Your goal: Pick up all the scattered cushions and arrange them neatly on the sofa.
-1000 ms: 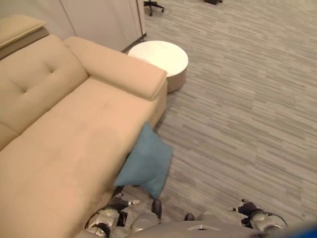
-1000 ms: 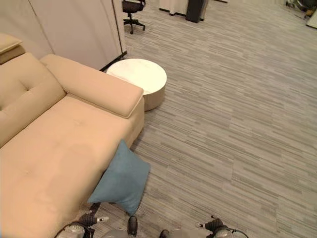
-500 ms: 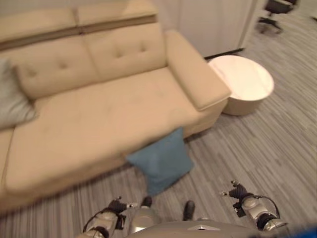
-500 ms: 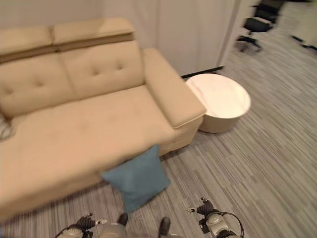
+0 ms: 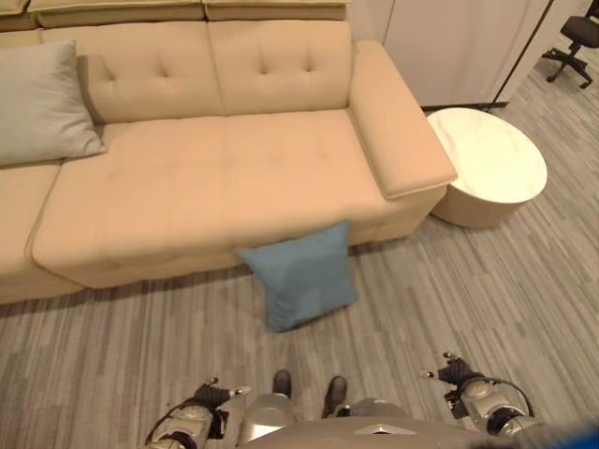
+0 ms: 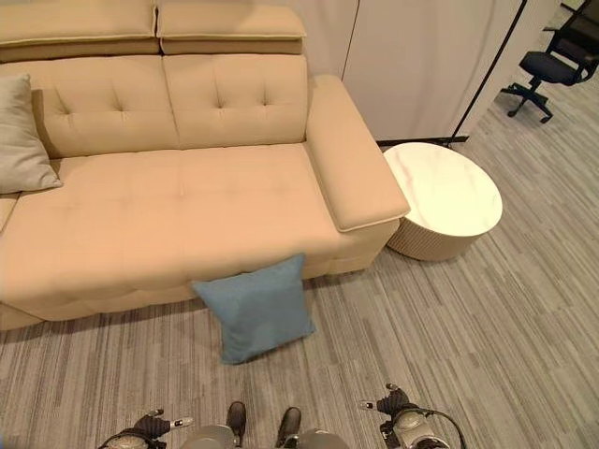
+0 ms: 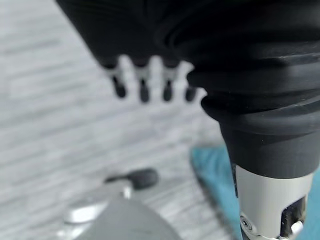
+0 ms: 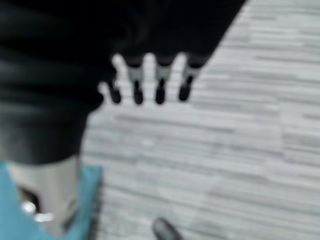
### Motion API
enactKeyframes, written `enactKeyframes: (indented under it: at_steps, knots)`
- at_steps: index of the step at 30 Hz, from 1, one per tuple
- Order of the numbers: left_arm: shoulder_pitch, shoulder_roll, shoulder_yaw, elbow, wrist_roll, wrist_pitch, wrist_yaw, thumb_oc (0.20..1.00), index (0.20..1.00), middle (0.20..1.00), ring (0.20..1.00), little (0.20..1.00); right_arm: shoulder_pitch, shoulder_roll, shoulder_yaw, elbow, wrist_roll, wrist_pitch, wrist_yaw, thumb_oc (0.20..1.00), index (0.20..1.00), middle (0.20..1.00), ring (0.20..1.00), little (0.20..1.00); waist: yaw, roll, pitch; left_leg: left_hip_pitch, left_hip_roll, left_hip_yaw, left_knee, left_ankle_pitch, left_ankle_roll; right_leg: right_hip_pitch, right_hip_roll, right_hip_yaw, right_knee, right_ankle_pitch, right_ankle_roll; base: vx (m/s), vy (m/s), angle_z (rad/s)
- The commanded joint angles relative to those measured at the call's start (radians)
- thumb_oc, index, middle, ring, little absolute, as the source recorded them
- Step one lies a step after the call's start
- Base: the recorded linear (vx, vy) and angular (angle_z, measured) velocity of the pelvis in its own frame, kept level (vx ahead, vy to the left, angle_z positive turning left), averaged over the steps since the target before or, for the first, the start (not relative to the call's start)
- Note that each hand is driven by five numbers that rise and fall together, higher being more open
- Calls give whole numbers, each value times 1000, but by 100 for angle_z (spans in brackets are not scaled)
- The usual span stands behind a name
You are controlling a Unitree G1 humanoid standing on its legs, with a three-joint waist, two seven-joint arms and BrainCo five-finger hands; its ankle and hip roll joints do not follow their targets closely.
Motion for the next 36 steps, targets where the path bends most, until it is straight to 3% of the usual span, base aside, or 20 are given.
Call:
enactKeyframes:
  at_steps: [1, 2, 4, 6, 8, 10, 12, 13, 16, 17, 20, 23, 29, 36]
  knots:
    - [-19, 32, 7, 16, -16, -24, 15, 1000, 1000, 1000, 1000, 1000, 4, 1, 32, -28, 15, -13, -5, 1000, 1000, 1000, 1000, 1000, -32, -12, -20, -45, -40, -55, 19, 8, -13, 8, -70, 95, -24, 122, 78, 220, 12, 99]
    - [-19, 32, 6, 15, -18, -25, 17, 1000, 1000, 1000, 1000, 1000, 1, 0, 37, -29, 15, -13, -5, 1000, 1000, 1000, 1000, 1000, -33, -9, -15, -36, -39, -71, 16, 6, -14, -7, -64, 115, -60, 118, 71, 298, -42, 88]
    - [-26, 26, 7, 23, -21, -28, 21, 1000, 1000, 1000, 1000, 1000, -4, -5, 45, -29, 15, -12, -5, 1000, 1000, 1000, 1000, 1000, -52, -14, -3, -14, -58, -115, 2, -5, -19, -48, -40, 233, -248, 163, 83, 270, -76, 29]
    - [-30, 24, 8, 33, -22, -29, 21, 1000, 1000, 1000, 1000, 1000, -5, -8, 42, -31, 22, -11, -5, 1000, 1000, 1000, 1000, 1000, -69, -15, 2, 7, -66, -149, -4, -15, -25, -72, -25, 301, -315, 202, 93, 242, -79, 21]
    - [-29, 21, 4, 45, -11, -28, 23, 1000, 1000, 1000, 1000, 1000, 2, -13, 41, -29, 17, -7, -2, 1000, 1000, 1000, 1000, 1000, -79, -20, 3, 20, -78, -186, 15, -32, -34, -52, -26, 311, -328, 209, 95, 242, -106, 89]
    - [-27, 14, 2, 49, -3, -30, 21, 1000, 1000, 1000, 1000, 1000, 6, -16, 42, -24, 13, -7, -1, 1000, 1000, 1000, 1000, 1000, -80, -23, -5, 23, -81, -195, 29, -49, -37, -35, -32, 308, -338, 207, 93, 198, -119, 119]
    - [-24, 5, -8, 40, -8, -29, 12, 1000, 1000, 1000, 1000, 1000, 24, -32, 32, -25, 16, -13, -2, 1000, 1000, 1000, 1000, 1000, -93, -30, -20, -4, -68, -172, 120, -79, -63, 1, -32, 282, -337, 194, 74, 239, -202, 101]
    - [-28, 2, -15, 37, -5, -29, 11, 1000, 1000, 1000, 1000, 1000, 26, -39, 26, -28, 24, -17, -6, 1000, 1000, 1000, 1000, 1000, -103, -36, -18, -28, -49, -125, 174, -73, -74, 16, -41, 260, -345, 191, 68, 105, -168, 81]
    - [-41, 2, -26, 19, -14, -32, 11, 1000, 1000, 1000, 1000, 1000, 28, -51, 28, -37, 34, -20, -11, 1000, 1000, 1000, 1000, 1000, -100, -48, 3, -103, -34, -100, 301, -65, -83, 42, -46, 227, -355, 186, 49, 25, -107, 84]
    - [-52, 2, -38, 13, -19, -29, 11, 1000, 1000, 1000, 1000, 1000, 26, -53, 27, -40, 41, -18, -13, 1000, 1000, 1000, 1000, 1000, -102, -48, 7, -122, -7, -59, 258, -63, -79, 55, -49, 197, -359, 168, 43, 36, -109, 27]
    - [-60, 5, -57, 7, -4, -26, 13, 1000, 1000, 1000, 1000, 1000, 38, -51, 14, -41, 57, -16, -14, 1000, 1000, 1000, 1000, 1000, -105, -23, -9, -147, 38, -15, 91, 40, -92, 70, -40, 152, -364, 143, 51, 103, 13, 62]
    - [-50, 10, -52, 4, -11, -30, 13, 1000, 1000, 1000, 1000, 1000, 22, -45, 27, -63, 46, -20, -11, 1000, 1000, 1000, 1000, 1000, -107, -22, -5, -147, 8, -58, 103, 17, -79, 54, -50, 166, -325, 127, 57, 99, 103, 39]
    - [-57, 31, -43, -1, -16, -34, 17, 1000, 1000, 1000, 1000, 1000, -8, -30, 26, -75, 48, -23, -17, 1000, 1000, 1000, 1000, 1000, -89, -29, 16, -160, -17, -41, 107, 4, -58, 24, -70, 187, -288, 122, 68, 27, 153, -37]
    - [-106, 88, 11, -93, -117, -74, 77, 1000, 1000, 1000, 1000, 1000, -61, -35, -10, -181, 144, -60, -48, 1000, 1000, 1000, 1000, 1000, -72, -30, 97, -236, -35, -23, 179, -21, -40, -72, -100, 192, -202, 122, 72, -40, 87, -8]
